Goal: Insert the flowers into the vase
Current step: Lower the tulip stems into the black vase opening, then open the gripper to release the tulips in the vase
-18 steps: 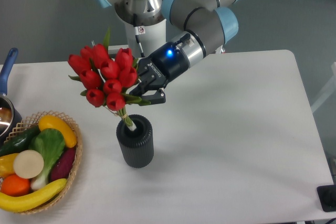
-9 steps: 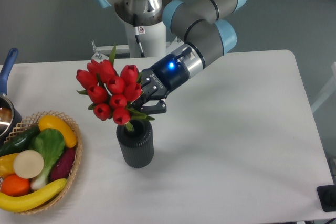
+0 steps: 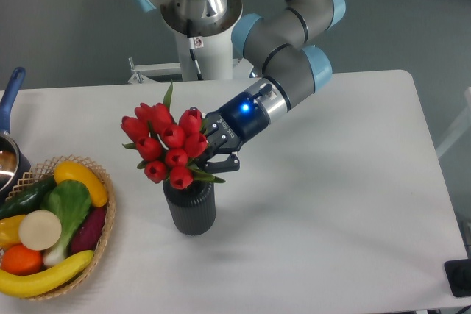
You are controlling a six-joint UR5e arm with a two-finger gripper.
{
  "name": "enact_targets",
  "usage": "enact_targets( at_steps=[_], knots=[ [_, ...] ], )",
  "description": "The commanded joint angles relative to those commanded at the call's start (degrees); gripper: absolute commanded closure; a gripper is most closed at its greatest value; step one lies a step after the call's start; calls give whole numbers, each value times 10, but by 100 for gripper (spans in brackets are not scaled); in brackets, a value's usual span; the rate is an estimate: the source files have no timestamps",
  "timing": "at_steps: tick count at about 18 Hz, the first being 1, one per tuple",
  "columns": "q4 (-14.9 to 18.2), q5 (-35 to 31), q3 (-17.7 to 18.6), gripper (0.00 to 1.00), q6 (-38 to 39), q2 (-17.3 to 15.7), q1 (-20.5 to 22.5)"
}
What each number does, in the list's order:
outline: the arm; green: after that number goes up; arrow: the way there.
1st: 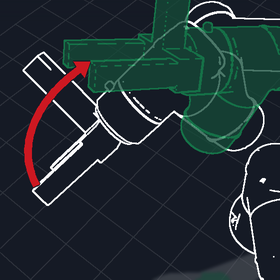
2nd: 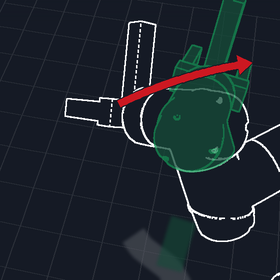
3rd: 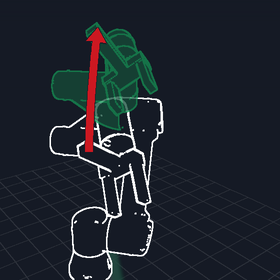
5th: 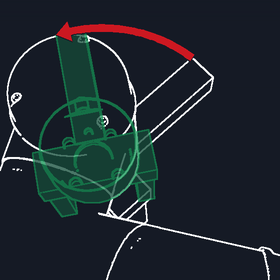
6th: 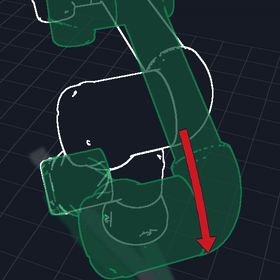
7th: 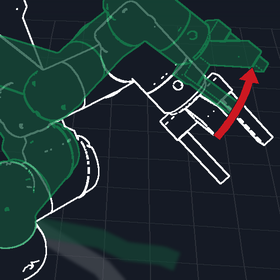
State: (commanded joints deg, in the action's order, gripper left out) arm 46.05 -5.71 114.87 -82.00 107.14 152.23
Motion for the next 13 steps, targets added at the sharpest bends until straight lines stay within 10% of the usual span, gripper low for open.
enact_targets(
  at_steps=[13],
  knots=[
    [0,-3,9,69,-22,26,4]
  ],
)
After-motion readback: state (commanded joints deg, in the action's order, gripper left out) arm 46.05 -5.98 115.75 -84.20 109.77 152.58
